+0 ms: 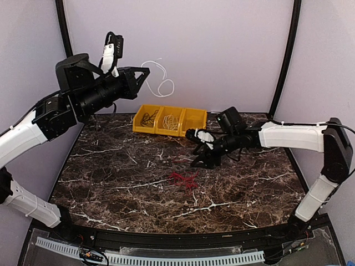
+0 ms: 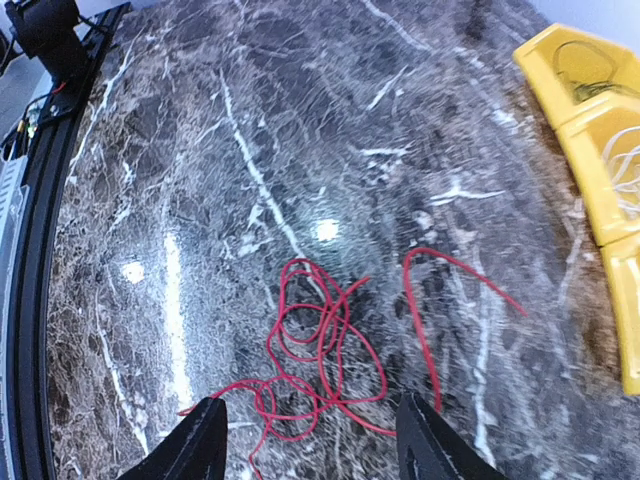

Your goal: Untangle the cables

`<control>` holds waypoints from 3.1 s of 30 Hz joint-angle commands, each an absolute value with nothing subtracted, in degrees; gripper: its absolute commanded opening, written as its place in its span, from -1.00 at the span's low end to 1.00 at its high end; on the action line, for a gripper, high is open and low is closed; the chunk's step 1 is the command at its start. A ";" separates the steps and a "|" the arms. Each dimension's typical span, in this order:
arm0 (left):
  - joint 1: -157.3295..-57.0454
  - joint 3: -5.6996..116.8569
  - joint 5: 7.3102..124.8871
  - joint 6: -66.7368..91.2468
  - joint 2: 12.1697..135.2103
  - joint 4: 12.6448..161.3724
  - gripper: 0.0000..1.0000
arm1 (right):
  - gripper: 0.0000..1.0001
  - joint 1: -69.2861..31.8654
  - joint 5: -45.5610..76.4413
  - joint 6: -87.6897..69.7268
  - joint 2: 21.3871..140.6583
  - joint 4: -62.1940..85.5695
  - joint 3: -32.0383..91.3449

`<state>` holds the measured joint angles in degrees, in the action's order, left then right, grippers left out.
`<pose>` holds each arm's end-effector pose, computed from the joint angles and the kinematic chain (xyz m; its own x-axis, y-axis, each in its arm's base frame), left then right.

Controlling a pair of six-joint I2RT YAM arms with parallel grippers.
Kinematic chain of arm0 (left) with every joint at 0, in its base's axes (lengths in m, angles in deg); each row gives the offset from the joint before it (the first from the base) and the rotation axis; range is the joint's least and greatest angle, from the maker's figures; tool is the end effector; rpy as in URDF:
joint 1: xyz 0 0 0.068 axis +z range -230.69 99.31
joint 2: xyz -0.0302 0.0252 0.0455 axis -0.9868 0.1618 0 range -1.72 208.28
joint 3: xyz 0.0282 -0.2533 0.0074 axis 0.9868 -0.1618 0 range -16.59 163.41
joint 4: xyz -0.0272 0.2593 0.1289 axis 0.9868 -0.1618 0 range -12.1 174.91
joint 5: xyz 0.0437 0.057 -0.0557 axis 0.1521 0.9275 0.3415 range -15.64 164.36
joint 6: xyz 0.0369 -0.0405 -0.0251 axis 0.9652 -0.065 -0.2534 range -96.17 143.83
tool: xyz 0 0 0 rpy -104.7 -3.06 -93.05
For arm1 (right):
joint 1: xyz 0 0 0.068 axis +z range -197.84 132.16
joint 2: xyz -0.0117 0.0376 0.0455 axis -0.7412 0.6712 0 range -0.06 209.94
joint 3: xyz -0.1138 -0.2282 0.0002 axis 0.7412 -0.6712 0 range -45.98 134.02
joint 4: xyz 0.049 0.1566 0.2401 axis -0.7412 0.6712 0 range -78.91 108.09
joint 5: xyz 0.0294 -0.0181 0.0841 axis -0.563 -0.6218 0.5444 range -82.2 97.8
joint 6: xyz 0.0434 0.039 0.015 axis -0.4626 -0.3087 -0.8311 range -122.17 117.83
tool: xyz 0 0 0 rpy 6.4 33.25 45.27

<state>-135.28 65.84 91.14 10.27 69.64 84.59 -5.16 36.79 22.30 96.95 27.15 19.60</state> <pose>0.1933 -0.2499 0.4798 -0.0393 -0.3322 -0.9424 0.6242 0.7283 -0.2828 0.2744 0.2824 0.1812 -0.1479 -0.6291 -0.7631 -0.9833 0.1764 0.0452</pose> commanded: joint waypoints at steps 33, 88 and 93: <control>-118.54 83.55 89.80 16.05 112.50 82.47 -1.00 | 0.30 -25.29 35.58 30.70 64.10 28.82 -5.02; -114.56 70.47 77.06 12.63 106.04 89.04 -0.18 | 0.31 -25.43 35.50 32.31 65.17 29.37 -5.27; -120.09 59.37 71.24 12.67 94.38 86.56 -0.13 | 0.29 -25.26 37.17 32.51 65.54 28.63 -5.33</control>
<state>-115.32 65.36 76.60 12.59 102.16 87.52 -25.03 35.13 31.88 65.31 30.42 -4.68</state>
